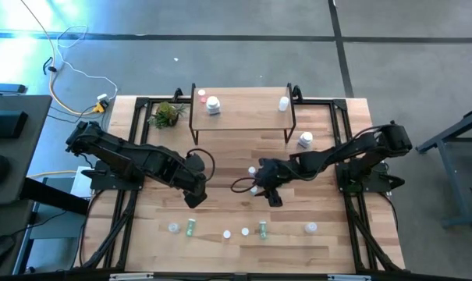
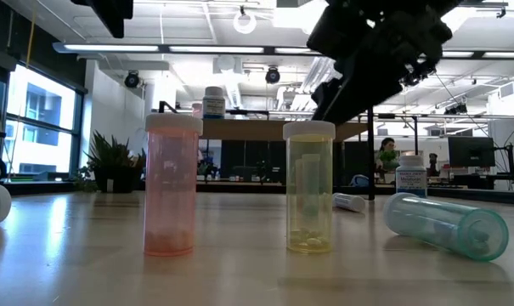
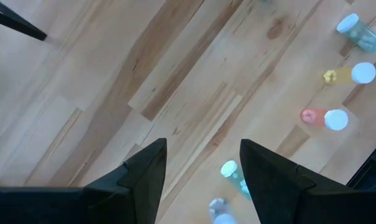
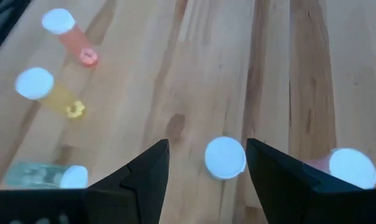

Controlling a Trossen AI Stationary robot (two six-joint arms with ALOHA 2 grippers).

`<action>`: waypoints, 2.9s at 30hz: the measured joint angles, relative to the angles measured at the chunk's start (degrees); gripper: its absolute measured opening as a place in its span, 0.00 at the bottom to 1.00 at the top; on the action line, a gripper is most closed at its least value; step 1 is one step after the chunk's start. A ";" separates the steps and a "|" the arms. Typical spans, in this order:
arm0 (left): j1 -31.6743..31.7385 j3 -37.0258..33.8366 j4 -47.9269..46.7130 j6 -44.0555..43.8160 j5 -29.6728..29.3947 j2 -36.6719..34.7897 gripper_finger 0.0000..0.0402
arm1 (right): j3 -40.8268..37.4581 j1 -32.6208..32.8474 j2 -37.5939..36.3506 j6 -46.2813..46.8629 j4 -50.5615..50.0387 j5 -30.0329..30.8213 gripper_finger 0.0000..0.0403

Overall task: Pick and place medicine bottles onto shelf by color
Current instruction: Put the top green pill bottle on the shelf

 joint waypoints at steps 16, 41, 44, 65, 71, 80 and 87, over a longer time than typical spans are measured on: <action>0.00 0.00 0.16 0.00 -0.17 0.00 0.49 | -6.20 0.00 1.15 -0.06 11.99 3.29 0.51; 0.70 0.00 0.25 2.47 -1.70 0.02 0.49 | -6.20 0.00 4.48 0.14 13.35 3.88 0.32; 1.03 0.00 0.25 2.60 -1.70 0.00 0.49 | -6.17 -0.02 4.48 0.36 13.32 3.28 0.29; 1.44 0.00 -0.13 3.21 -1.50 0.02 0.49 | -6.13 0.00 4.05 4.82 13.02 2.66 0.25; 2.88 0.00 -0.19 4.09 -1.49 0.00 0.49 | -6.13 0.00 1.02 5.32 13.05 2.67 0.25; 5.87 0.00 -0.19 7.98 -1.52 0.00 0.49 | -6.13 -0.71 -5.95 8.26 12.98 4.91 0.25; 8.60 0.00 -0.04 10.11 -1.57 0.00 0.49 | -6.13 -3.50 -12.84 8.84 11.02 7.37 0.25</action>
